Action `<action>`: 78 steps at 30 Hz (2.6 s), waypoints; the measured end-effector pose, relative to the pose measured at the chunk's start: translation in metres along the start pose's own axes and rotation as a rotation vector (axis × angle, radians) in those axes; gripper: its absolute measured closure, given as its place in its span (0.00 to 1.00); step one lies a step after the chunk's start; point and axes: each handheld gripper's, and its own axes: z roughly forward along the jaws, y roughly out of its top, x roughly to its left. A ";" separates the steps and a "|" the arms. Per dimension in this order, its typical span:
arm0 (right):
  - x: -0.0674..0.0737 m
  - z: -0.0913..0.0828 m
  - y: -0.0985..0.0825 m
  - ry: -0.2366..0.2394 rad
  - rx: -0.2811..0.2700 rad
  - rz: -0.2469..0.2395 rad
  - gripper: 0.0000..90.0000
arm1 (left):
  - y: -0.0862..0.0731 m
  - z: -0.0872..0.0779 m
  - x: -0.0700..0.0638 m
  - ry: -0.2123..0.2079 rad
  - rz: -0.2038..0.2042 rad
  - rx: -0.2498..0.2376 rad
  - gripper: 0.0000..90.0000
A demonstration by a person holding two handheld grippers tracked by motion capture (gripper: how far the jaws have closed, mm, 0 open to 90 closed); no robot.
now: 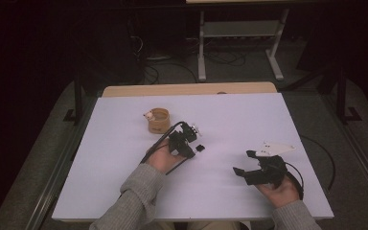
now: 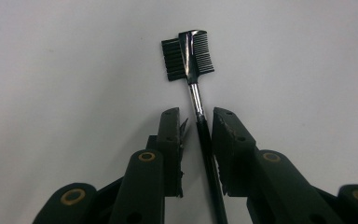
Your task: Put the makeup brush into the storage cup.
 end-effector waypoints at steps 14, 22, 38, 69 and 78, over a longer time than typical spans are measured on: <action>0.002 0.002 -0.002 -0.001 0.002 0.005 0.22 | 0.006 0.001 -0.009 0.031 0.049 0.040 0.95; 0.004 0.006 -0.004 0.021 0.012 0.025 0.20 | -0.005 -0.012 0.000 0.019 0.011 -0.003 0.95; 0.028 0.023 0.017 0.096 0.024 -0.022 0.21 | -0.080 -0.066 0.010 -0.067 -0.106 -0.318 0.95; 0.088 0.095 0.083 0.375 -0.069 -0.085 0.39 | -0.121 -0.105 -0.001 -0.267 -0.194 -0.790 0.95; 0.092 0.110 0.082 0.462 -0.080 -0.022 0.51 | -0.114 -0.097 -0.008 -0.261 -0.184 -0.812 0.95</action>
